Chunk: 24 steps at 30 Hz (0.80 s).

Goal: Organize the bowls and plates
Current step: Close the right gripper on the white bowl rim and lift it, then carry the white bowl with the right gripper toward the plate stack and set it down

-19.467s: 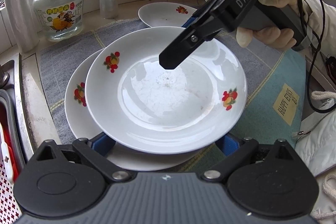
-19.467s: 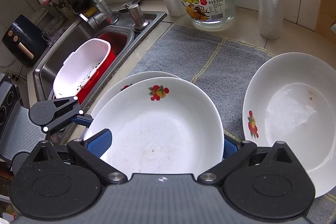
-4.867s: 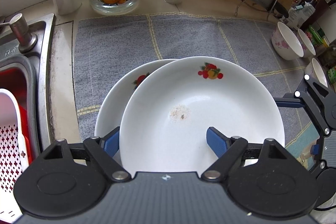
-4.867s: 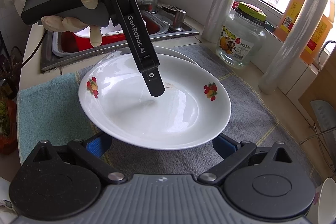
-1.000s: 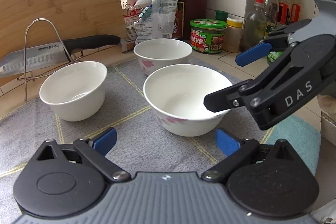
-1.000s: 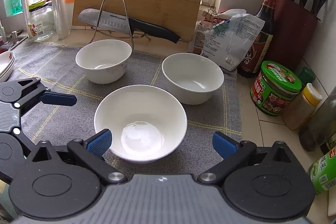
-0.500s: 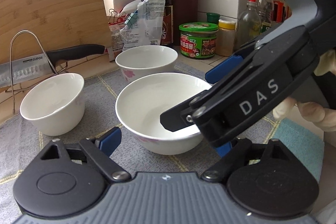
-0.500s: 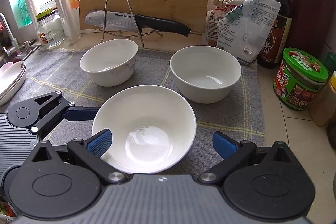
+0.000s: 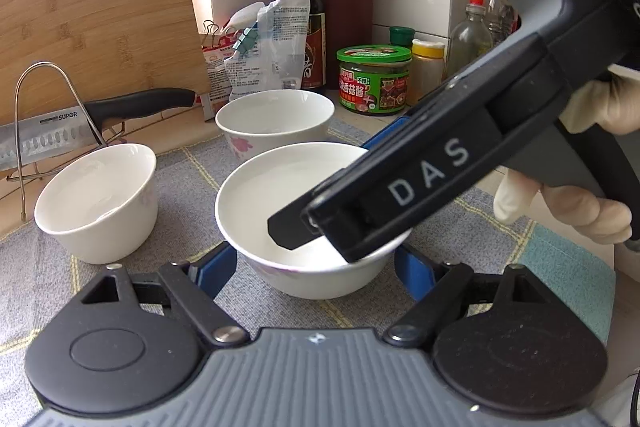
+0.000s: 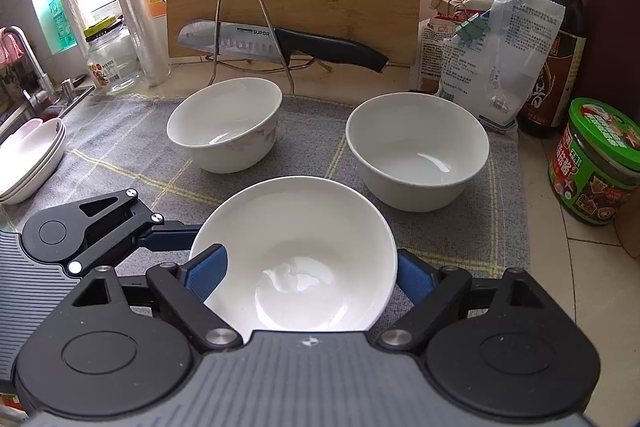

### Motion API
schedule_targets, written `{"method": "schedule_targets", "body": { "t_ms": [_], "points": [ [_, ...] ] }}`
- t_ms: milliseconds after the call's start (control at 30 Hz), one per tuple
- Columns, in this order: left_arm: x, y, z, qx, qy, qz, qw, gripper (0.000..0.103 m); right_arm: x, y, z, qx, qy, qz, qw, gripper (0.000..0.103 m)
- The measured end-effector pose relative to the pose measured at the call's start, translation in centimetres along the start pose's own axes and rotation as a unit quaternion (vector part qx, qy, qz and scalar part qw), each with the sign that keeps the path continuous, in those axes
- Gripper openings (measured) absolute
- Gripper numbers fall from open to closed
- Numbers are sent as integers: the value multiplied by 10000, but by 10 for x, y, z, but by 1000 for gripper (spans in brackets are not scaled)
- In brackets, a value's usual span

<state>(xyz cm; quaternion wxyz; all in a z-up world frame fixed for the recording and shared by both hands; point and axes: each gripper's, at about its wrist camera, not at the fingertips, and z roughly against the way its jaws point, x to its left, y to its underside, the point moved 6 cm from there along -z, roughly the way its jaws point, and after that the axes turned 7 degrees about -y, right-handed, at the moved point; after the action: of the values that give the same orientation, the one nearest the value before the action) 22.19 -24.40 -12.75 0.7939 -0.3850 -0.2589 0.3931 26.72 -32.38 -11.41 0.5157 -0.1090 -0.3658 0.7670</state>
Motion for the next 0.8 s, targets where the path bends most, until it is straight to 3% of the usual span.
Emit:
{"method": "schedule_targets", "body": {
  "t_ms": [467,800],
  "points": [
    [2,-1,8,54,-2,-88,9999,85,6,-2,0,56,65,1,10000,90],
    [29,3,41,108,-93,-46,9999,85,42,-9,4,-25,-45,173,9998,90]
  ]
}}
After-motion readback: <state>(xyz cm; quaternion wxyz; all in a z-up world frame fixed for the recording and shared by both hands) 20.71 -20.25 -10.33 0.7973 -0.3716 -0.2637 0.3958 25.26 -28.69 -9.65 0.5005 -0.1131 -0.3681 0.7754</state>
